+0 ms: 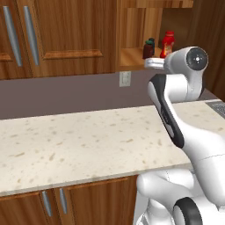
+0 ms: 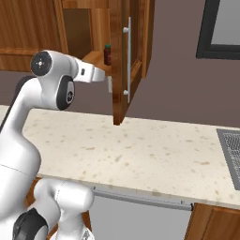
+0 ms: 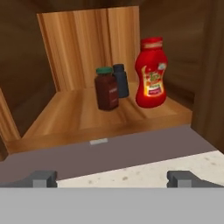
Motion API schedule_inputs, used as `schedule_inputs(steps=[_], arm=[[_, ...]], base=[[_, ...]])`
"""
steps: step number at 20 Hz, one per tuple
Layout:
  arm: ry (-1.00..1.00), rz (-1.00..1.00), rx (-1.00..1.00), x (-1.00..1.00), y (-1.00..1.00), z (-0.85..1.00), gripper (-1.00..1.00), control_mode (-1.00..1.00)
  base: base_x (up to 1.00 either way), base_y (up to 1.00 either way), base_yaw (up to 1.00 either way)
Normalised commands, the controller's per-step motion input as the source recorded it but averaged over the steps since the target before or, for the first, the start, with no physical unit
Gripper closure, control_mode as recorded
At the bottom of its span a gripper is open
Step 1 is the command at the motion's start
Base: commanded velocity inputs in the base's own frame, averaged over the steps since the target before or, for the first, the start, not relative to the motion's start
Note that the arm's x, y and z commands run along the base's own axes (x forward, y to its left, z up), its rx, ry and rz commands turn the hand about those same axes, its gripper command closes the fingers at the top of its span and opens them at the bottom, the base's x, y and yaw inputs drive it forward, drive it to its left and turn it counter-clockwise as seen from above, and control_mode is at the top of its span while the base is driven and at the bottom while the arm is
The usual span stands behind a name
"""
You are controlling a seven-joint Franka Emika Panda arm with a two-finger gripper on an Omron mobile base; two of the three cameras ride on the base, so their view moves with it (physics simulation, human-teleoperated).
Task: Collect the paprika, ketchup, and shaker from the cabinet and place them next to the stove.
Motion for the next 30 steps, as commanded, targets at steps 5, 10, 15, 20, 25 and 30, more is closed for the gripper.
schedule_inputs(steps=[5,10,15,20,25,30], arm=[[0.0,0.0,0.0,0.26,0.0,0.0,-1.0,-1.0],[0.0,0.0,0.0,0.34,0.0,0.1,-1.0,-1.0],[0.0,0.0,0.0,0.4,0.0,0.15,-1.0,-1.0],[0.0,0.0,0.0,0.32,-0.01,0.08,-1.0,-1.0],[0.0,0.0,0.0,0.26,-0.03,0.03,-1.0,-1.0],[0.0,0.0,0.0,0.29,0.0,0.0,-1.0,-1.0]], base=[[0.0,0.0,0.0],[0.0,0.0,0.0],[0.0,0.0,0.0],[0.0,0.0,0.0],[0.0,0.0,0.0],[0.0,0.0,0.0]])
